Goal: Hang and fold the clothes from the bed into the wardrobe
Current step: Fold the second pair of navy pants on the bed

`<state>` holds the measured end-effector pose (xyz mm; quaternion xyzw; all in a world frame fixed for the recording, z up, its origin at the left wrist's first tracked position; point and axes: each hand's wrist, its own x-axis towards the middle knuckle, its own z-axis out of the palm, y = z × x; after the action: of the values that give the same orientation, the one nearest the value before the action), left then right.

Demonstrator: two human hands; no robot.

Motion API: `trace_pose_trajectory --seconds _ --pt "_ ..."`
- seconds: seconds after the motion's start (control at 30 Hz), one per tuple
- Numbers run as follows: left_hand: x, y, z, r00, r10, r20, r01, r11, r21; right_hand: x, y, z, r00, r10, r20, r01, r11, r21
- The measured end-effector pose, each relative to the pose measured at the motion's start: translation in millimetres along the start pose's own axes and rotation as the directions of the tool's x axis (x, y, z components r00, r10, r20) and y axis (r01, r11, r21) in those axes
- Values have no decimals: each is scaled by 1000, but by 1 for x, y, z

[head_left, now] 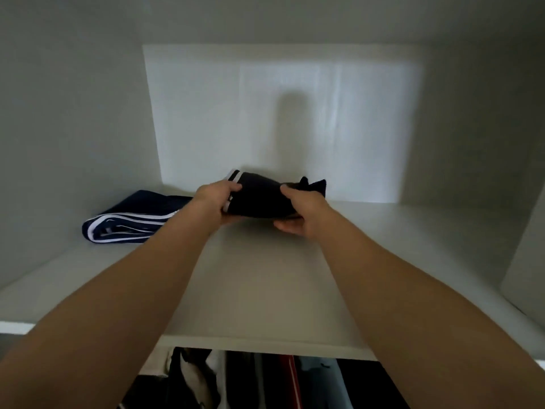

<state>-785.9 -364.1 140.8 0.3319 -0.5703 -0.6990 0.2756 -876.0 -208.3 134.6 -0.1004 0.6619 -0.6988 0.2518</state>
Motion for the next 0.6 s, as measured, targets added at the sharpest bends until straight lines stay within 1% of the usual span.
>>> trace_pose_trajectory --seconds 0.03,0.07,0.1,0.13,0.17,0.23,0.27,0.3,0.33,0.37,0.4,0.47,0.5,0.53,0.6 --pt "5 -6 -6 996 64 -66 -44 965 260 4 6 -6 996 86 36 -74 963 -258" --pt "11 -11 -12 982 162 -93 -91 851 517 10 11 -12 987 157 46 -114 861 -496" --pt "13 -16 -16 962 263 -71 -134 683 718 17 14 -16 984 176 37 -106 732 -673" --pt "14 -19 -19 943 333 -16 -167 512 842 24 14 -19 992 126 27 -58 620 -782" --pt "14 -21 -19 923 383 46 -194 358 913 30 13 -20 999 21 27 12 537 -843" --pt "12 -24 -13 855 488 175 -244 80 967 40 10 -18 979 -204 7 92 411 -907" --pt "11 -25 -9 818 521 244 -262 -41 964 41 9 -16 952 -304 -22 98 374 -922" --pt "10 -25 -5 795 519 314 -291 -128 948 41 10 -14 918 -394 -39 107 343 -933" --pt "10 -27 -2 793 483 371 -332 -166 928 43 12 -12 886 -464 -15 141 301 -943" --pt "10 -29 -2 808 430 403 -369 -164 915 45 13 -9 863 -503 45 190 242 -951" --pt "10 -33 -3 825 379 419 -389 -156 908 46 14 -6 859 -496 125 243 180 -953" --pt "10 -41 -7 844 329 424 -397 -149 906 46 16 -1 886 -377 271 321 76 -944" --pt "8 -43 -8 844 333 420 -395 -142 908 46 18 1 899 -313 308 337 44 -940" --pt "7 -42 -10 842 349 412 -390 -134 911 45 20 2 905 -281 318 342 40 -939" --pt "4 -40 -11 837 386 387 -371 -120 921 42 25 2 910 -284 302 335 76 -939"
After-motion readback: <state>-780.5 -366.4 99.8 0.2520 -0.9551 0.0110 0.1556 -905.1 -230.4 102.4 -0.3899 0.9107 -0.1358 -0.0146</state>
